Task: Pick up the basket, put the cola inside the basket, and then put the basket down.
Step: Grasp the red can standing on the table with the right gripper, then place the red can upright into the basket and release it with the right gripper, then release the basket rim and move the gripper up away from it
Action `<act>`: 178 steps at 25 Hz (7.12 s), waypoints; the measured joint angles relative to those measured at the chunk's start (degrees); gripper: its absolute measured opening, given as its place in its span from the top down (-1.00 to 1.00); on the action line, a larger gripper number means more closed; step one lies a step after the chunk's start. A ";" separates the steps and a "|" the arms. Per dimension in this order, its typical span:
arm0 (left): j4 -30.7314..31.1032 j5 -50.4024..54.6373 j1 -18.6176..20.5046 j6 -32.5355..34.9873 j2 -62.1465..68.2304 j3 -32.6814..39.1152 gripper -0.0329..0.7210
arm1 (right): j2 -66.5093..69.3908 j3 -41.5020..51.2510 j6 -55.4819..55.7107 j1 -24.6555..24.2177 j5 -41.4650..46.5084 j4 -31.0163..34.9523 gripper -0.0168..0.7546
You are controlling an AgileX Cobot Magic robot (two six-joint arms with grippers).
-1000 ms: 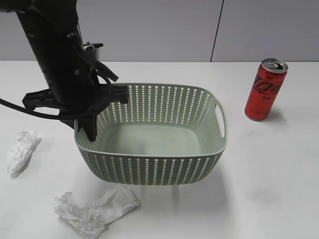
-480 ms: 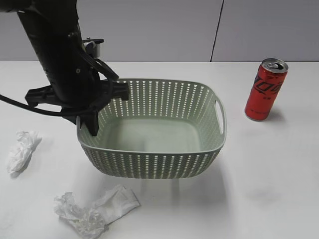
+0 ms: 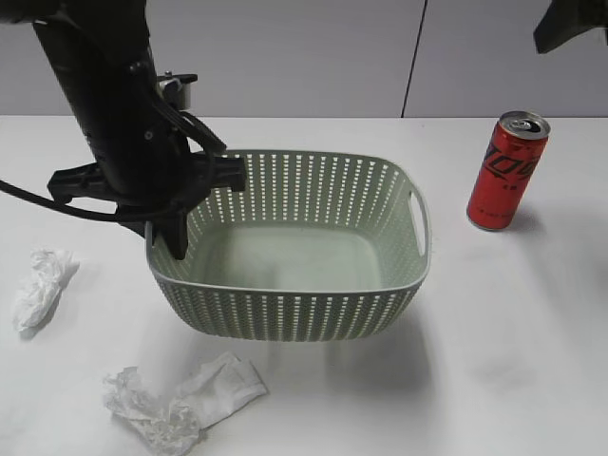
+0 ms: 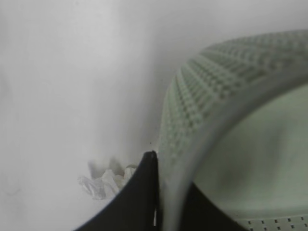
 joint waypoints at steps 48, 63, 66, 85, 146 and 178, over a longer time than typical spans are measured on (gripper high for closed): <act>0.00 -1.87 0.00 0.00 1.12 0.00 0.92 | 26.06 -11.79 2.02 0.00 7.92 -4.38 -0.37; -0.05 -8.21 0.00 0.00 6.36 0.05 0.92 | 3.88 -11.79 -0.39 6.76 15.24 3.57 -0.37; -0.05 -8.36 0.00 0.00 6.36 0.05 0.92 | 2.17 -11.79 -0.46 13.67 15.48 3.92 -0.37; -0.24 -6.44 0.08 0.00 6.36 0.05 0.92 | 9.54 7.41 3.06 27.84 -1.71 1.35 -0.37; -0.73 -3.86 0.08 0.00 6.36 0.05 0.92 | -34.03 39.23 0.47 -3.88 6.45 -1.12 -0.58; -0.67 -4.34 0.08 0.00 6.36 0.05 0.92 | -88.66 61.01 0.47 -3.88 1.13 -1.19 -0.58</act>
